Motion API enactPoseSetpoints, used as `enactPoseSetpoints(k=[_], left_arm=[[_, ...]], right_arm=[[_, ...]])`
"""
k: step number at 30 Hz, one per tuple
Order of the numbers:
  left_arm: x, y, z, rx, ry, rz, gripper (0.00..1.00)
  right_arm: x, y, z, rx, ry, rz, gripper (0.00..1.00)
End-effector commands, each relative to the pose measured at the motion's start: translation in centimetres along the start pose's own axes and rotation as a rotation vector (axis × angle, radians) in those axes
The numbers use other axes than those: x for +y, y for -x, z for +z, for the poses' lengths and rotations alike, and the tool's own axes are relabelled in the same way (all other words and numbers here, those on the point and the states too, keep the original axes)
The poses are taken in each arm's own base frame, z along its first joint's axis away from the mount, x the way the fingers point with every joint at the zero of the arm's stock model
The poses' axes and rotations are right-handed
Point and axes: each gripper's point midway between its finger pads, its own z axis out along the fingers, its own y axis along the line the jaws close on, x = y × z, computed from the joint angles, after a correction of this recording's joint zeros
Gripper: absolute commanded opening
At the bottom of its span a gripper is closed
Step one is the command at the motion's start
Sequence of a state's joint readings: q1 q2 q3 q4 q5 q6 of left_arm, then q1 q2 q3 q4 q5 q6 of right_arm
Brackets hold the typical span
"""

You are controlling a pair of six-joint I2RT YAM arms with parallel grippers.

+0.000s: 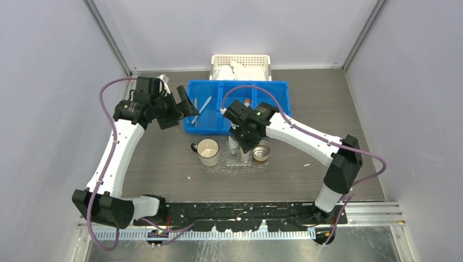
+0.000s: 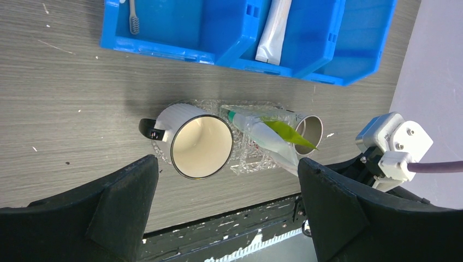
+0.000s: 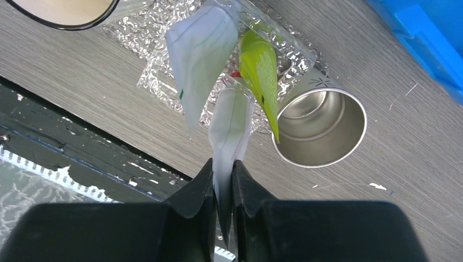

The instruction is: Prepare toiletry sets of a toothbrush and toothpaste on the tray

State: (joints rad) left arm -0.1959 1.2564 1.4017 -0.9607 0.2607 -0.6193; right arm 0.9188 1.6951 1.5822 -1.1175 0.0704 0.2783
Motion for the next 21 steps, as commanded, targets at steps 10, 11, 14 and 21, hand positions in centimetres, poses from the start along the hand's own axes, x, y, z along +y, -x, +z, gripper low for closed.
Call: enactPoseSetpoints(k=[10,11,14,21], left_arm=[[0.0,0.8,-0.2,-0.048,-0.005,0.006,1.0],[0.0,0.8,-0.1,-0.047,-0.005,0.005,1.0],[0.0,0.8,-0.1,-0.048,-0.006,0.005,1.0],[0.0,0.8,-0.2,-0.049,-0.006,0.007,1.0]], right_arm=[[0.4,0.8,-0.3,-0.036,0.062,-0.056,0.08],[0.4,0.9,-0.4,-0.04,0.064,-0.056,0.08],[0.7,0.8,-0.2,-0.039,0.067,-0.057,0.08],[1.6,0.6,0.2,-0.038,0.076,-0.06,0.08]])
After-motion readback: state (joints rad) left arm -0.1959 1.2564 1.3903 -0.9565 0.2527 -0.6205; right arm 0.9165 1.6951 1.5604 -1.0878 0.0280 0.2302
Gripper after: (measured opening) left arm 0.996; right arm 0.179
